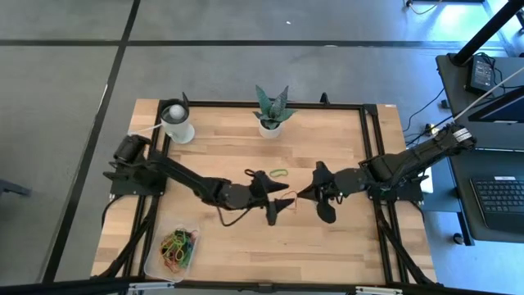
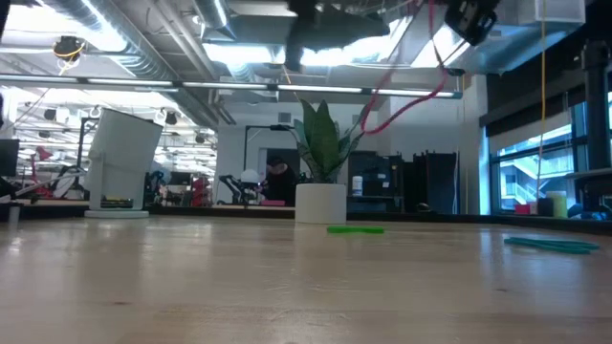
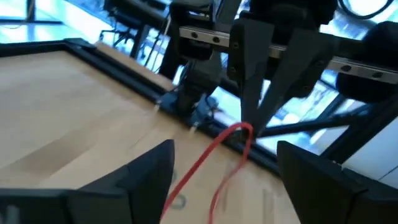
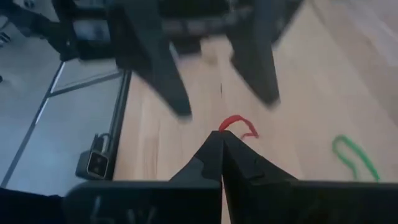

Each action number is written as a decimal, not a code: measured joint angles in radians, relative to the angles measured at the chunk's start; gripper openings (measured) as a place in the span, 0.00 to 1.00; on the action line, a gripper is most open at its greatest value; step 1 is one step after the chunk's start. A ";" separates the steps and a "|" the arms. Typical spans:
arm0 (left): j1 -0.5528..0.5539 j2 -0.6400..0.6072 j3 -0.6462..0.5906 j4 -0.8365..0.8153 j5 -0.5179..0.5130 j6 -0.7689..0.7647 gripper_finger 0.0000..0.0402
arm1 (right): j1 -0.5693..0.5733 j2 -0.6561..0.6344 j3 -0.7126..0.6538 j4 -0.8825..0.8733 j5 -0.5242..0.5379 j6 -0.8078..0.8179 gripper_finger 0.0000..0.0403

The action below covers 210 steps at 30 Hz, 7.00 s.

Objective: Pick and place rubber bands into bin
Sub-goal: Put the red rubber band into the transparent bin, then put the green rubber band into the transparent bin

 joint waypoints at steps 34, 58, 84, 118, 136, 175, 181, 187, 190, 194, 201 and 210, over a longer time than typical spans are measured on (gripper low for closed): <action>0.035 0.073 0.001 0.164 -0.040 0.364 0.02 | -0.144 0.000 0.002 0.160 -0.041 -0.157 0.01; -0.105 -0.314 0.002 -0.771 -0.006 -0.040 0.01 | -0.161 0.000 0.002 -0.184 -0.040 0.101 0.30; -0.805 -0.383 0.001 -1.600 0.246 -1.239 0.01 | -0.139 0.422 0.001 0.475 -0.007 0.577 0.30; -0.553 -0.278 0.000 -1.942 0.316 -0.911 0.32 | -0.050 0.567 0.439 -0.873 -0.106 0.803 0.25; 0.088 -0.351 0.000 -1.478 0.240 -0.340 0.17 | -0.052 0.012 -0.167 -0.686 -0.116 0.545 0.01; 0.428 0.474 0.592 -1.223 0.445 0.475 0.54 | -0.052 -0.229 -0.371 -0.607 -0.043 0.418 0.07; 0.419 0.482 0.592 -1.287 0.478 0.485 0.32 | -0.052 -0.229 -0.371 -0.595 -0.027 0.417 0.07; 0.376 0.457 0.587 -1.330 0.410 0.470 0.02 | -0.052 -0.229 -0.371 -0.590 0.021 0.416 0.07; 0.350 0.419 0.577 -1.419 0.423 0.441 0.01 | -0.052 -0.229 -0.371 -0.577 0.022 0.416 0.07; 0.318 0.310 0.581 -1.544 0.435 0.390 0.01 | -0.052 -0.229 -0.372 -0.553 0.022 0.418 0.07; 0.210 0.075 0.582 -1.785 0.418 0.270 0.01 | -0.052 -0.228 -0.372 -0.450 0.097 0.419 0.07; -0.011 -0.085 0.583 -2.126 0.463 -0.122 0.01 | -0.077 -0.228 -0.372 -0.243 0.110 0.420 0.07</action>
